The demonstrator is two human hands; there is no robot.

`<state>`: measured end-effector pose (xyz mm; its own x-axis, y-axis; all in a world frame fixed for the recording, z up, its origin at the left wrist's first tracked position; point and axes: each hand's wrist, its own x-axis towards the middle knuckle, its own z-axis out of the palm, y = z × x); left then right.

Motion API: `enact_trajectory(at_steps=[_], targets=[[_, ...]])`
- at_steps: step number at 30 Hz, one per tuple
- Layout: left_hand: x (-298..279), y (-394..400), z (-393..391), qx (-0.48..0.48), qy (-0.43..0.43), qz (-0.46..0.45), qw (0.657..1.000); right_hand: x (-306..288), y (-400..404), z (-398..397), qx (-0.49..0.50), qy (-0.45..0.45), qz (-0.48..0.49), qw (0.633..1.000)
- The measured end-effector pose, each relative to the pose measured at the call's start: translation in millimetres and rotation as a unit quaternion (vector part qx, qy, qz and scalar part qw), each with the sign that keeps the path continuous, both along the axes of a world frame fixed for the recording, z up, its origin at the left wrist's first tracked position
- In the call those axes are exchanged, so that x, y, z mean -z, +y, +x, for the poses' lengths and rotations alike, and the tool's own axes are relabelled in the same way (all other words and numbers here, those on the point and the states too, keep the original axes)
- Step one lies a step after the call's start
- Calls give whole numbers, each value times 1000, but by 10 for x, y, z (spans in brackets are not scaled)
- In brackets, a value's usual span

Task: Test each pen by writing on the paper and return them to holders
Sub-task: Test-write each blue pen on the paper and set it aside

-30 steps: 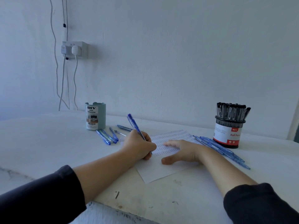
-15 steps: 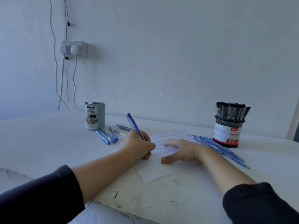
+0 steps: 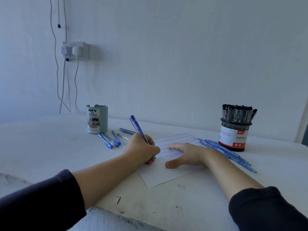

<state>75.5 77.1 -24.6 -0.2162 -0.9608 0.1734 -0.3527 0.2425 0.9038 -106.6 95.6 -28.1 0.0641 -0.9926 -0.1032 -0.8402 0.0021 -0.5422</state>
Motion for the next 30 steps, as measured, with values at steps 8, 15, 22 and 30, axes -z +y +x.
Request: enact_trajectory(at_steps=[8,15,22,30], targets=[[7,15,-2,4,-2,-8,1000,-15,32,19,5,4,-2,1000],[9,14,-2,6,-9,-14,1000,-33,52,41,7,4,-2,1000],[3,33,-8,12,-14,-19,1000,-46,75,50,6,3,-2,1000],[8,16,-12,11,-21,-21,1000,-57,96,62,6,2,0,1000]])
